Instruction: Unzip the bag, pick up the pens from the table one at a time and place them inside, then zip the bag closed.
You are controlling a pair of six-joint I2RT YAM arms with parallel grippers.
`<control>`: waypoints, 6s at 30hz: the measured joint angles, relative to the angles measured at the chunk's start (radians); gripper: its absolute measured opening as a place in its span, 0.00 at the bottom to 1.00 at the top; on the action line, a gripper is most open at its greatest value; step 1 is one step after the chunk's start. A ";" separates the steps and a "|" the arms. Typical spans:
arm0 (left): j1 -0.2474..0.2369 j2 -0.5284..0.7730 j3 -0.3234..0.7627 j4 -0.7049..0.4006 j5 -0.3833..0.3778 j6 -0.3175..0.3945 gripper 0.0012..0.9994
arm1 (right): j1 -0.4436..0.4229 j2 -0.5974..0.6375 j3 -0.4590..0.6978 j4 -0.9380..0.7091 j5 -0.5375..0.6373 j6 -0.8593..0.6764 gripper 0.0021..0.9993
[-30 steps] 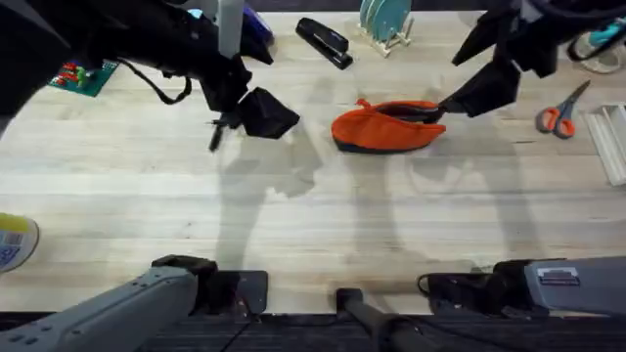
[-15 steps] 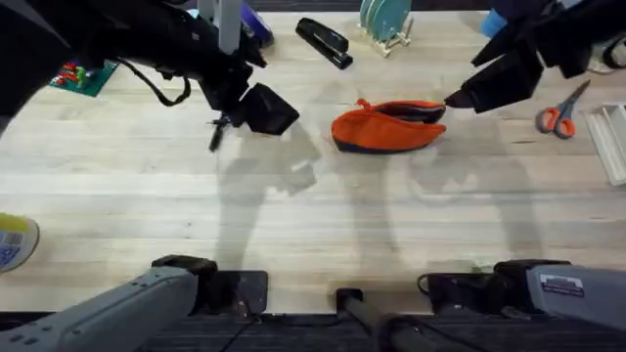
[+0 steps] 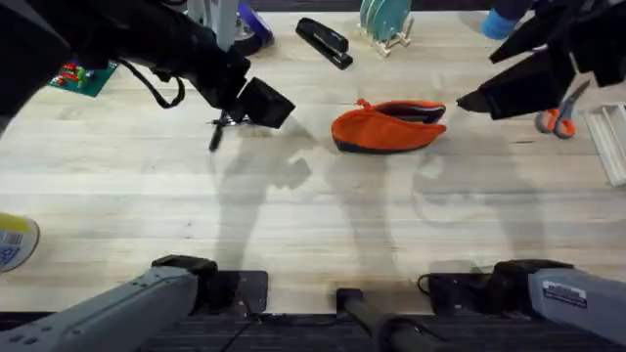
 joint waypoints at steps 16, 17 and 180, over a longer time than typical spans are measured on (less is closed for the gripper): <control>0.000 0.000 0.000 0.000 -0.037 -0.033 0.99 | 0.000 0.000 0.000 0.000 0.000 0.000 1.00; 0.000 0.000 0.001 0.000 -0.040 -0.036 0.99 | 0.000 0.000 0.000 0.000 0.000 0.000 1.00; 0.128 0.454 0.381 -0.185 -0.147 0.566 0.04 | 0.000 0.000 0.000 -0.029 0.000 0.004 1.00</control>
